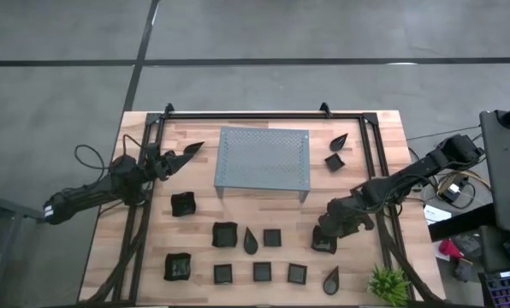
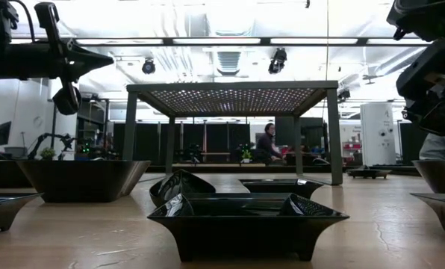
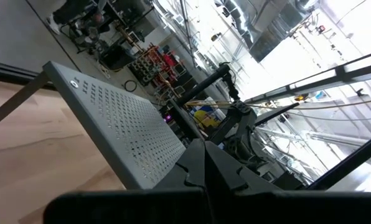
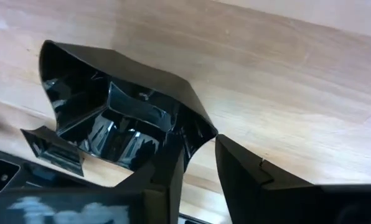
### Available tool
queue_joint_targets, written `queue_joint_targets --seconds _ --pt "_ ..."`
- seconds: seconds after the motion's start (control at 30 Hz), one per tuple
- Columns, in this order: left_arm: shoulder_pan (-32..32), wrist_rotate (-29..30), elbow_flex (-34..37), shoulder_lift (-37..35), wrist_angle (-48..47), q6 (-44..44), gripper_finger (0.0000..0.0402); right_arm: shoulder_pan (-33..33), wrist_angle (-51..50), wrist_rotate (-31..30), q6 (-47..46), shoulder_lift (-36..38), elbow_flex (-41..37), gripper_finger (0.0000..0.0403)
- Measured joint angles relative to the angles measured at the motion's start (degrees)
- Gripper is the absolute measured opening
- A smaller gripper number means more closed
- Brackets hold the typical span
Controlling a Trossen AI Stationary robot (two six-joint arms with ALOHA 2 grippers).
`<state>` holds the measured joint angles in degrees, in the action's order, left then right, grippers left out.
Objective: Pick & Place Mini shaped plates
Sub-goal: Put the black distorted square plate on the shelf
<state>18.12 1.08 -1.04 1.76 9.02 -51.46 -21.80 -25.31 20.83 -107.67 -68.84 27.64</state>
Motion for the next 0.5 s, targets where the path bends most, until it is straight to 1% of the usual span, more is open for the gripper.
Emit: queue_joint_targets --seconds 0.1,0.3,0.5 --pt "0.0 0.0 0.0 0.0 0.0 0.01 0.0 0.03 -0.2 -1.44 0.25 -0.3 -0.12 0.0062" --pt "0.01 0.0 0.0 0.0 0.01 0.03 0.0 0.06 -0.1 -1.67 2.73 -1.51 -0.33 0.0018" --pt "0.01 0.0 0.0 0.0 0.0 0.02 0.0 0.04 -0.01 -1.54 3.34 -0.26 0.17 0.0009"
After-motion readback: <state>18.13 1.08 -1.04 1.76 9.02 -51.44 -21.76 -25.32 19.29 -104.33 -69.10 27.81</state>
